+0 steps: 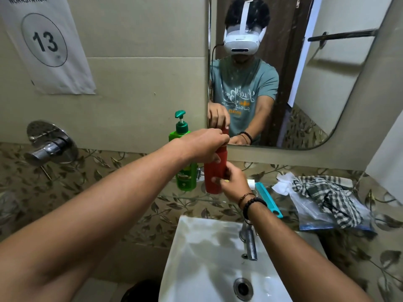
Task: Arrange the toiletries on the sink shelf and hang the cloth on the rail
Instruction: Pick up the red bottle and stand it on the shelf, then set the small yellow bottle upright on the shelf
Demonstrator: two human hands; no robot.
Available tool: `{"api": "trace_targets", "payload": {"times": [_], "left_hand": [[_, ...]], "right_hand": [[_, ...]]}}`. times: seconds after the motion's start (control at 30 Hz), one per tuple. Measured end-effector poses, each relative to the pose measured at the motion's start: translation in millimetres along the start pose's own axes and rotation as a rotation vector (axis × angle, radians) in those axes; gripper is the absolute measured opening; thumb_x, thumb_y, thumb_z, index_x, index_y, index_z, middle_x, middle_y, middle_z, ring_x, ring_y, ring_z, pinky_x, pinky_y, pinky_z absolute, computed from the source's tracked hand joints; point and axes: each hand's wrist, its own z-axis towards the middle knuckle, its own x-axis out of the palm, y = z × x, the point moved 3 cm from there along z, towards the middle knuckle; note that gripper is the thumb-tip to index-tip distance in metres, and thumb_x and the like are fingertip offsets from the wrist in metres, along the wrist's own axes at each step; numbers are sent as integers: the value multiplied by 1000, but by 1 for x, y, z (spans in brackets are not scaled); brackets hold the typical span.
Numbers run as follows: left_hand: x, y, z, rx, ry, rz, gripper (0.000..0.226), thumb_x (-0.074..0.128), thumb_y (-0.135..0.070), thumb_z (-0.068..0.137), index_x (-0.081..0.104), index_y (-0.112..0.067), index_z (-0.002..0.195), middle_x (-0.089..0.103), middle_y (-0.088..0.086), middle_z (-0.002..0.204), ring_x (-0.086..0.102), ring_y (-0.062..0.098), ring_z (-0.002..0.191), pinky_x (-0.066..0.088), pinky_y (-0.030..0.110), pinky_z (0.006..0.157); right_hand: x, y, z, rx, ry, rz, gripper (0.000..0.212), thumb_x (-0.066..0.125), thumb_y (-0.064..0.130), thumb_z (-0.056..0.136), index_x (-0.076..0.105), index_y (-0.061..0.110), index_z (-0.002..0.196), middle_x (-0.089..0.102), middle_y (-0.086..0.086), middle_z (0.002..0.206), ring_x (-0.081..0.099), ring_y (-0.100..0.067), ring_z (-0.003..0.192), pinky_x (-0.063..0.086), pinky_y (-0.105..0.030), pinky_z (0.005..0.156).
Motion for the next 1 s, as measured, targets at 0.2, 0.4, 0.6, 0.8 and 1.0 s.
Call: {"api": "trace_targets", "payload": {"times": [0.2, 0.4, 0.6, 0.8, 1.0], "left_hand": [[0, -6, -5, 9, -4, 9, 59, 80, -28, 78, 53, -17, 129, 60, 4, 114, 61, 23, 100, 54, 36, 78], [-10, -16, -14, 40, -66, 79, 66, 79, -34, 79, 48, -17, 135, 58, 6, 117, 57, 24, 103, 55, 43, 84], [-27, -31, -12, 42, -193, 138, 56, 71, -44, 83, 57, -15, 128, 55, 9, 116, 54, 26, 99, 50, 43, 82], [-20, -59, -2, 136, -272, 139, 52, 70, -38, 84, 58, -8, 124, 59, 12, 110, 57, 26, 90, 52, 42, 78], [24, -91, 6, 188, -198, 52, 28, 64, -21, 80, 61, -9, 105, 62, 11, 103, 59, 27, 88, 51, 39, 76]], "right_hand": [[-1, 1, -3, 20, 11, -17, 44, 74, 12, 82, 57, 23, 122, 65, 8, 110, 56, -10, 103, 44, -30, 89], [-14, 1, -8, 7, 8, -62, 49, 77, 5, 75, 61, 23, 118, 67, 12, 104, 62, -7, 100, 48, -22, 83], [-47, 17, 2, -44, -76, -60, 45, 59, -13, 70, 69, 20, 99, 71, 4, 89, 69, -13, 88, 56, -27, 75], [-71, 20, 7, -2, -124, -342, 13, 73, 9, 78, 74, 22, 80, 71, 12, 69, 63, 7, 63, 39, -2, 51], [-64, -7, -4, 113, -44, -543, 21, 57, -1, 81, 51, 14, 68, 44, 9, 63, 49, -10, 68, 40, -19, 58]]}}
